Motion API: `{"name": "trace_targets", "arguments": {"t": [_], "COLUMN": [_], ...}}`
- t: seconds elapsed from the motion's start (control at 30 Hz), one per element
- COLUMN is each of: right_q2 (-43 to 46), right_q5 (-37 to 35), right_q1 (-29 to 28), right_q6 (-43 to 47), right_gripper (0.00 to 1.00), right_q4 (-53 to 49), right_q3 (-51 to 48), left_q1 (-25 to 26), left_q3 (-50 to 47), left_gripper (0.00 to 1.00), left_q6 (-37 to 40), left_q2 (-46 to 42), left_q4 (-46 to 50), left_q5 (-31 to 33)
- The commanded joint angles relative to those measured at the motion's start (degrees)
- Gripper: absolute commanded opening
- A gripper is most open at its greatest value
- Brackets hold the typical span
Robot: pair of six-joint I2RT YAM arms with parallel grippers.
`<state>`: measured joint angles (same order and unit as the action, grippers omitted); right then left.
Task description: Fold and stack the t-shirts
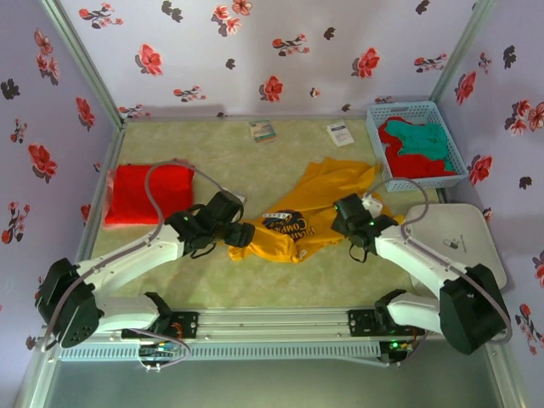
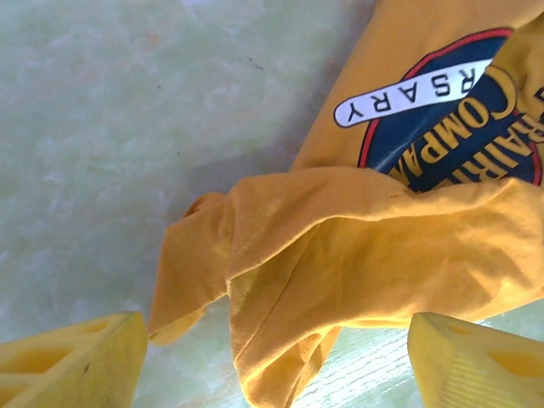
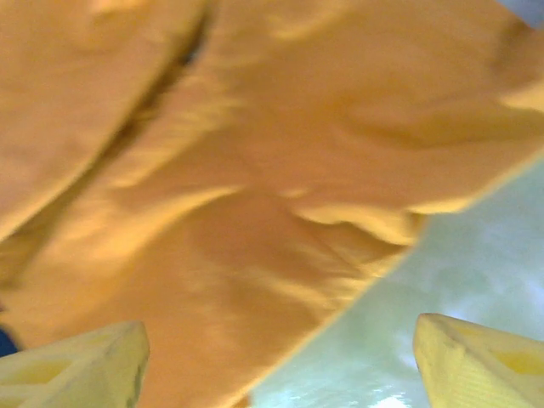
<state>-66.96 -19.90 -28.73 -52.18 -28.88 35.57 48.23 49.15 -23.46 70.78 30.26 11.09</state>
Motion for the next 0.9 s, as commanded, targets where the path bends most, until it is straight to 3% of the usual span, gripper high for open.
{"name": "trace_targets", "arguments": {"t": [0.0,0.2,0.33,0.5,0.57,0.63,0.77,0.87], "right_q2": [-0.53,-8.04,-12.9,-15.11,-13.34,-12.12,-14.02,-18.72], "right_q5": [1.14,1.11,-0.61,-2.18,-3.38,-4.59,-11.17,-10.72], "right_q1": [1.7,4.46,5.15,5.2,4.8,3.77,-2.37,-5.32], "right_q6": [-3.5,-3.36,-1.23,1.84,3.67,6.53,11.34,14.0], "right_gripper": [0.79,0.75,0.67,0.39,0.16,0.01,0.0,0.0], "right_q4": [0.03,3.47,8.05,7.14,5.53,3.63,-2.35,-3.89], "right_q3": [-1.14,-1.06,-0.58,3.37,5.96,9.56,22.02,32.29], "left_q1": [0.34,0.38,0.19,-0.99,-2.0,-3.1,-4.8,-4.99], "left_q3": [-1.13,0.16,-1.27,-2.59,-3.36,-4.24,-5.55,-6.02], "left_gripper": [0.81,0.81,0.83,0.83,0.83,0.83,0.83,0.83], "left_q6": [-0.88,-0.41,-1.75,-3.03,-3.37,-3.67,-4.37,-4.95], "left_q2": [0.87,1.22,-0.28,-2.68,-4.48,-6.4,-8.77,-9.26], "left_q4": [-2.05,-1.74,-2.56,-0.31,0.73,1.28,1.92,2.95], "left_q5": [1.24,1.12,1.11,1.73,2.0,2.02,1.91,1.76]}}
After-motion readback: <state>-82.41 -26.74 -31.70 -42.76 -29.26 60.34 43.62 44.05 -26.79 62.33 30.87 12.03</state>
